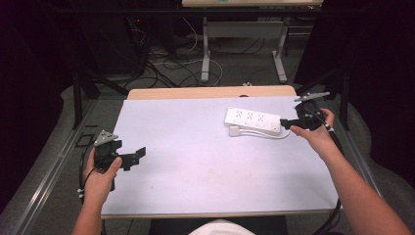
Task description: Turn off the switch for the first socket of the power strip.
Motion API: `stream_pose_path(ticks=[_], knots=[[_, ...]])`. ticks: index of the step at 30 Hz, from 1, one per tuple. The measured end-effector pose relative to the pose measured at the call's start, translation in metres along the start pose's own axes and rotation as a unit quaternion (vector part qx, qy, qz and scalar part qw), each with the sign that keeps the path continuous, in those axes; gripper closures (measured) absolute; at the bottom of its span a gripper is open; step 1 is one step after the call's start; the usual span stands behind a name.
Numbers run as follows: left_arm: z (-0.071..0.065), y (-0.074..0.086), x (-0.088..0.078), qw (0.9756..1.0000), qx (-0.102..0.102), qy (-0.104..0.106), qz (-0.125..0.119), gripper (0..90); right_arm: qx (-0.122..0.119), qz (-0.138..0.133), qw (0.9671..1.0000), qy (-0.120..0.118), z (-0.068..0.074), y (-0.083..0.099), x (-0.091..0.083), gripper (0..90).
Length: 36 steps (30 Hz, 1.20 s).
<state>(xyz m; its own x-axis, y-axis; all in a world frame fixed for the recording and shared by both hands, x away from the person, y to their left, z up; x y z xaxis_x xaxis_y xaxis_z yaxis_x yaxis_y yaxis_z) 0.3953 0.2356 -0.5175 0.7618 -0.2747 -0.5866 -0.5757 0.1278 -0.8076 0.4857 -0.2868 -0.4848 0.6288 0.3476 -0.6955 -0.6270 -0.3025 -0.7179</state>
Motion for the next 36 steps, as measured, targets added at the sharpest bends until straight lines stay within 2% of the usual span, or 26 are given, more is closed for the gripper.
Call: stream_pose_path(ticks=[11,15,28,36], knots=[[0.001,-0.001,-0.001,1.0,-0.002,0.0,-0.002,2.5,-0.009,0.01,0.9999,-0.005,0.003,-0.012,0.01,28.3],[0.001,-0.001,-0.001,1.0,-0.002,-0.001,-0.002,2.5,-0.006,0.017,0.9998,-0.007,0.004,-0.014,0.013,29.2],[0.002,-0.001,-0.002,1.0,-0.002,-0.001,-0.004,2.5,-0.017,0.029,0.9994,-0.011,0.008,-0.027,0.024,34.0],[0.002,-0.001,-0.002,1.0,-0.001,-0.001,-0.004,2.5,-0.017,0.036,0.9991,-0.017,0.012,-0.033,0.035,39.9]])
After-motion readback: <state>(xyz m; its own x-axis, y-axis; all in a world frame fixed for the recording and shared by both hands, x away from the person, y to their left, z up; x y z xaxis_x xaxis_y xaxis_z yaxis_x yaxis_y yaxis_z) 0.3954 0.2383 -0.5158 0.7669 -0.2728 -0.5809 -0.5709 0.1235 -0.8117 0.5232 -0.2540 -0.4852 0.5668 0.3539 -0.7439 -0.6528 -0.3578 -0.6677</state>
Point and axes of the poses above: each handheld gripper's, and its own axes: x roughly forward along the jaws, y roughly out of its underside, z roughly to its left, the point moved 8 cm from there along x, roughly forward along the jaws, and after that the axes turned 8 degrees about -y, right-handed, at the moved point
